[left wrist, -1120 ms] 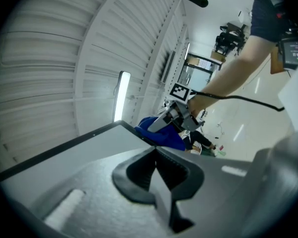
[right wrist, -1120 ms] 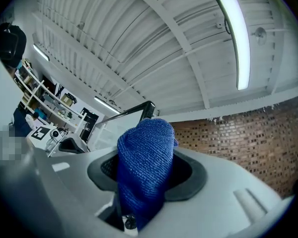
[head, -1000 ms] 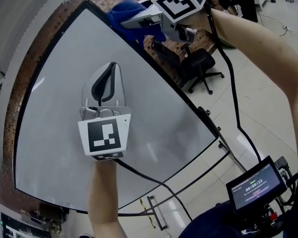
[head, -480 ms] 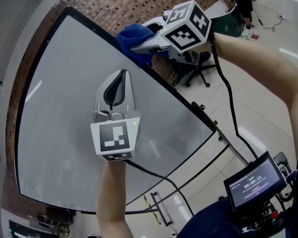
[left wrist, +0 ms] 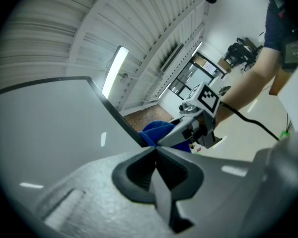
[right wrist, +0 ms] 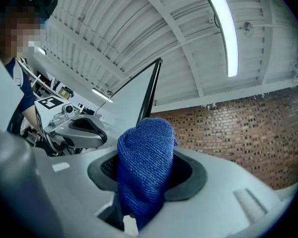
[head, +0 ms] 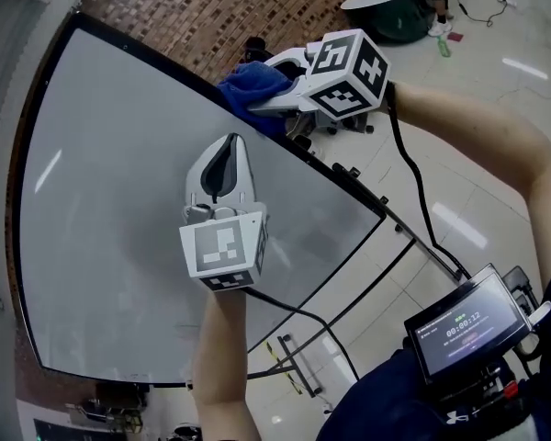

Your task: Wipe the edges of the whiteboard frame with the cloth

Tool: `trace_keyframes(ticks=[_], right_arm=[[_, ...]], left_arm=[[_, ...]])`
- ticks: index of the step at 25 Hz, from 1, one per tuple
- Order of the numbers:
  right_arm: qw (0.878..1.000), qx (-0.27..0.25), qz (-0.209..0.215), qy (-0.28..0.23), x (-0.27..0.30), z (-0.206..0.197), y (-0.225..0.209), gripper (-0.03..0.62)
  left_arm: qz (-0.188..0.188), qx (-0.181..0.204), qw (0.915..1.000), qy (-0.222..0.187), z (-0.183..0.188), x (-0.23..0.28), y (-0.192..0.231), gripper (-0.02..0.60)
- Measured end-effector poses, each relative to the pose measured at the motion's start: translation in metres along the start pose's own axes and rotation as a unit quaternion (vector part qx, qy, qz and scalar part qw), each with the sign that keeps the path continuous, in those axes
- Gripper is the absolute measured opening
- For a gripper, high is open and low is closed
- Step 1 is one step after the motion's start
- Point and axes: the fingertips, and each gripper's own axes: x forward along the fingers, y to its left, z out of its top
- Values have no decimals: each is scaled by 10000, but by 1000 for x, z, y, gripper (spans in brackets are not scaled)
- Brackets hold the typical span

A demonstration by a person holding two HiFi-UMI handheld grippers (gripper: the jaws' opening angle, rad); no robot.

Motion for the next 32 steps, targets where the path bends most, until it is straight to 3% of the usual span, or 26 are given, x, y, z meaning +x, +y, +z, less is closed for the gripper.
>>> trace_keyframes(ticks=[5, 14, 22, 27, 32], right_arm=[[9998, 152, -94, 114, -12, -40, 9, 196], [9987, 223, -292, 352, -56, -127, 19, 196], [9967, 130, -577, 561, -65, -165, 38, 196], [9944, 18, -694, 792, -70, -197, 48, 198], [9934, 182, -938, 633, -80, -210, 50, 196]], left_arm=[[-84, -321, 9990, 315, -25, -3, -24, 4], [-264, -771, 9953, 519, -61, 4, -93, 3], [-559, -1435, 9841, 880, -104, -2, -136, 4], [-635, -1622, 9790, 1058, -124, -5, -153, 4], [-794, -1703, 9760, 1098, -134, 0, -171, 4]])
